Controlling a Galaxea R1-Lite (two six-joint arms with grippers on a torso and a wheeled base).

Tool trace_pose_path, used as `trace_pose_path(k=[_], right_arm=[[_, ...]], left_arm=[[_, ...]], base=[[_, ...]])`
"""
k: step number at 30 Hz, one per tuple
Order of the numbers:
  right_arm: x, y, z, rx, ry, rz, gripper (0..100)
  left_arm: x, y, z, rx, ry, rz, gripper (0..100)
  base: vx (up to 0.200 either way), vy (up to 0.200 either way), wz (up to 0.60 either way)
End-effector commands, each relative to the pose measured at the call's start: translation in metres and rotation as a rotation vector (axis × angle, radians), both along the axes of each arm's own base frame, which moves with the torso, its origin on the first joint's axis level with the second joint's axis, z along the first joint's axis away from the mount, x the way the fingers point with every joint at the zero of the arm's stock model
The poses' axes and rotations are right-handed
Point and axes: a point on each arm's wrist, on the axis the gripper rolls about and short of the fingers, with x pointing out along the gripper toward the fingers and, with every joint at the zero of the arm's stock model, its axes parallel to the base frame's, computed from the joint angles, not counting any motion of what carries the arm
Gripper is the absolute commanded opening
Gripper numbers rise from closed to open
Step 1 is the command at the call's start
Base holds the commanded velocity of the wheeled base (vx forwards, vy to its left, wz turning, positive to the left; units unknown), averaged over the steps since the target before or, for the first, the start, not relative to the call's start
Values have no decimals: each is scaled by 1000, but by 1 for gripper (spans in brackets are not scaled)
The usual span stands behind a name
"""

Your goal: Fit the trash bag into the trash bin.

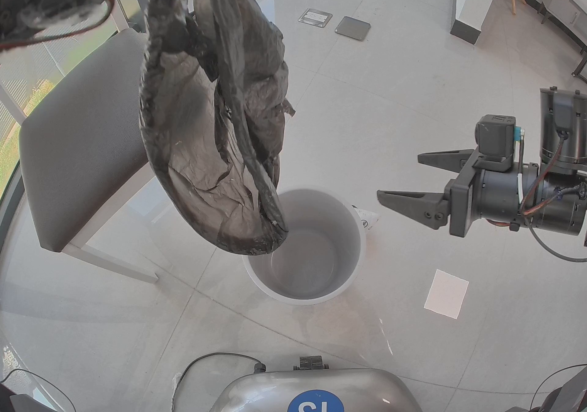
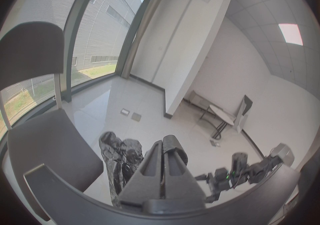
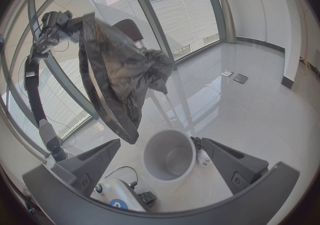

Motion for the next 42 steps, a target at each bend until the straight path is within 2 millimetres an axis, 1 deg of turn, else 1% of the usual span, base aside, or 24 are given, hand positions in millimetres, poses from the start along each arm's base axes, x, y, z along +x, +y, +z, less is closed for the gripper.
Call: trace_pose_path(k=[1, 6, 10, 18, 22, 26, 29, 30, 31, 35, 42], right_arm=[[4, 21, -5, -10, 19, 51, 100], [6, 22, -1, -3, 8, 53, 100], [10, 26, 2, 3, -2, 56, 100], [9, 32, 3, 4, -7, 75, 100], [13, 45, 6, 11, -14, 99, 100], [16, 72, 9, 18, -23, 129, 100], [19, 92, 4, 23, -2, 127, 100], [19, 92, 4, 23, -2, 127, 100], [22, 101, -1, 22, 9, 129, 100], [30, 108, -5, 32, -1, 128, 100], [38, 103, -8, 19, -4, 104, 100]], left_arm=[[-14, 12, 21, -67, -63, -8, 0], [-14, 12, 22, -71, -66, -11, 0], [-14, 7, 26, -82, -73, -35, 0], [-13, 2, 35, -121, -77, -51, 0], [-14, -2, 38, -132, -78, -68, 0], [-13, -3, 38, -140, -70, -70, 0], [-13, -2, 39, -144, -71, -69, 0], [-13, -2, 39, -144, -71, -69, 0], [-14, -1, 40, -148, -75, -68, 0], [-15, 1, 44, -162, -84, -67, 0], [-19, 5, 50, -191, -90, -72, 0]], base=[[0, 0, 0], [0, 0, 0], [0, 0, 0], [0, 0, 0], [0, 0, 0], [0, 0, 0], [0, 0, 0], [0, 0, 0], [0, 0, 0], [0, 0, 0], [0, 0, 0]])
